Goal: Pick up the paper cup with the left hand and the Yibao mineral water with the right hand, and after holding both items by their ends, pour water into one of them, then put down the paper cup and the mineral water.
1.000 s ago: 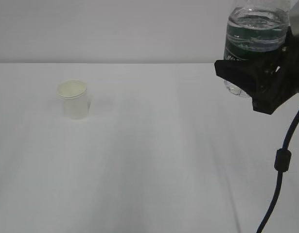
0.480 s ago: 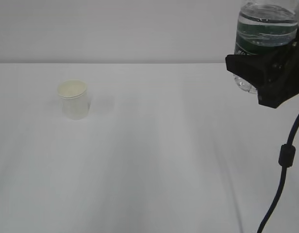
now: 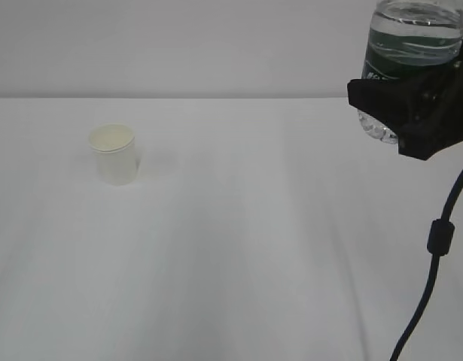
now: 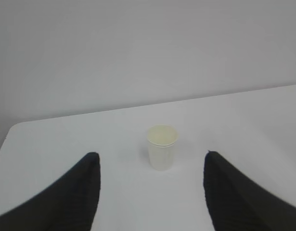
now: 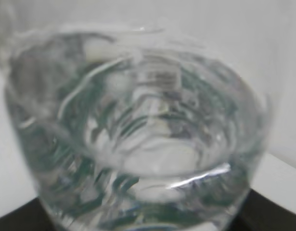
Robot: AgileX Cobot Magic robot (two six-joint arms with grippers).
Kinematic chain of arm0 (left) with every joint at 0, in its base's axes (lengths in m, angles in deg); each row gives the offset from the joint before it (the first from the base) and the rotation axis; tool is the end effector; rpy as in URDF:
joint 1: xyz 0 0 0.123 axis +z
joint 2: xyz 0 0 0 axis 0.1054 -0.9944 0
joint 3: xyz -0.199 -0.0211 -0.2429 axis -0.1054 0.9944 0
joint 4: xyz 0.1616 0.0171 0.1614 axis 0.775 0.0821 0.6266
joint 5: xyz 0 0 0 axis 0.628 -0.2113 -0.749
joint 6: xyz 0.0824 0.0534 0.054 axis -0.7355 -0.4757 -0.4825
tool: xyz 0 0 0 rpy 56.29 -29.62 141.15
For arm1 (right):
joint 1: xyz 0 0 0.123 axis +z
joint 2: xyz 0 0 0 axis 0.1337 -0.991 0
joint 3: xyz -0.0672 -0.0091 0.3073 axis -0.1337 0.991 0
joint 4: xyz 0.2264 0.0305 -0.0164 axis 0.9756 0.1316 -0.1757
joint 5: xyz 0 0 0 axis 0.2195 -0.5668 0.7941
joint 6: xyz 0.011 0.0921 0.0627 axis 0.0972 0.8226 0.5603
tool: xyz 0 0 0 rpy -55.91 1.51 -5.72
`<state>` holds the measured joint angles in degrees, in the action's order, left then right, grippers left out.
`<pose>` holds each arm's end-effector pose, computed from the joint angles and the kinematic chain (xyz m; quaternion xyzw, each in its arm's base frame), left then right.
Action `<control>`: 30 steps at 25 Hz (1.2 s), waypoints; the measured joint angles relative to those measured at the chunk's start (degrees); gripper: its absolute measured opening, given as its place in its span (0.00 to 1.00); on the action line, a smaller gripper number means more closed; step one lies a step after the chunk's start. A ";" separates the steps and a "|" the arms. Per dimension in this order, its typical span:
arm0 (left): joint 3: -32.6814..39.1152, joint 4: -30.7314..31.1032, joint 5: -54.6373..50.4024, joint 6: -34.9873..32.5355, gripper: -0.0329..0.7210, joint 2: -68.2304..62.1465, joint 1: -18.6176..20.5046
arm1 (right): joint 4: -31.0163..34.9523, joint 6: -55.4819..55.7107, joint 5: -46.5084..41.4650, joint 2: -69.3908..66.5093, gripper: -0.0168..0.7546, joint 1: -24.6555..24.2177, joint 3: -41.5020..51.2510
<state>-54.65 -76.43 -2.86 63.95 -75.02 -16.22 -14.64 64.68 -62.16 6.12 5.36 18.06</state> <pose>0.0320 -0.0080 0.3312 0.0699 0.7556 -0.0684 0.6477 0.2076 0.0876 0.3331 -0.3050 0.7196 0.1173 0.6126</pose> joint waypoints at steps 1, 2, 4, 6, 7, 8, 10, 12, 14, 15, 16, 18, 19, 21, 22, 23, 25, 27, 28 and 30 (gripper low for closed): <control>0.00 -0.10 0.00 0.00 0.68 0.00 0.00 | 0.09 0.67 0.09 0.00 0.57 0.00 0.00; 0.00 -0.10 0.00 0.00 0.68 0.00 0.00 | 0.09 1.33 0.09 0.00 0.57 0.00 0.00; 0.00 -0.10 0.00 0.00 0.68 0.00 0.00 | 0.09 2.33 0.09 0.00 0.57 0.00 0.00; 0.00 -0.10 0.00 0.00 0.68 0.00 0.00 | 0.52 3.48 0.09 0.00 0.57 0.00 0.00; 0.00 -0.10 0.00 0.00 0.68 0.00 0.00 | 0.53 3.74 -0.04 0.00 0.57 0.00 0.00; 0.00 -0.10 0.00 0.00 0.68 0.00 0.00 | 0.63 3.93 -0.32 0.00 0.57 0.00 0.00; 0.00 -0.10 0.00 0.00 0.68 0.00 0.00 | 0.72 4.23 -1.03 0.00 0.57 0.00 0.00; 0.00 -0.10 0.00 0.00 0.68 0.00 0.00 | 0.86 4.26 -1.89 0.00 0.57 0.00 0.00; 0.00 -0.10 0.00 0.00 0.67 0.00 0.00 | 0.99 4.36 -2.55 0.00 0.57 -0.26 0.00; 0.00 -0.10 0.00 0.00 0.67 0.00 0.00 | 1.10 4.36 -2.54 0.00 0.57 -0.83 0.06; 0.00 -0.10 0.00 0.00 0.67 0.00 0.00 | 1.21 4.49 -2.34 0.00 0.57 -1.42 0.22; 0.00 -0.10 0.00 0.00 0.67 0.00 0.00 | 1.56 4.49 -1.61 0.00 0.57 -3.65 0.90; 0.00 -0.10 0.00 0.00 0.67 0.00 0.00 | 1.68 4.61 -1.00 0.00 0.57 -4.72 1.55; 0.00 -0.10 0.00 0.00 0.67 0.00 0.00 | 1.69 4.69 0.23 0.00 0.57 -7.05 2.65; 0.00 -0.10 0.00 0.00 0.67 0.00 0.00 | 1.69 4.69 0.67 0.00 0.57 -8.01 2.90; 0.00 -0.10 0.00 0.00 0.67 0.00 0.00 | 1.69 4.80 1.05 0.00 0.57 -8.71 3.22; 0.00 -0.10 0.00 0.00 0.67 0.00 0.00 | 1.77 4.74 1.48 0.00 0.57 -10.11 3.77; 0.00 -0.10 0.00 0.00 0.67 0.00 0.00 | 1.77 4.74 2.00 0.00 0.57 -11.33 4.39; 0.00 -0.10 0.00 0.00 0.67 0.00 0.00 | 1.77 4.74 2.44 0.00 0.57 -12.03 4.67; 0.00 -0.10 0.00 0.00 0.67 0.00 0.00 | 1.77 4.74 3.11 0.00 0.57 -13.01 5.25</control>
<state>-54.65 -76.54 -2.86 63.95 -75.02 -16.22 -12.87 69.42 -59.05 6.12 -7.64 23.31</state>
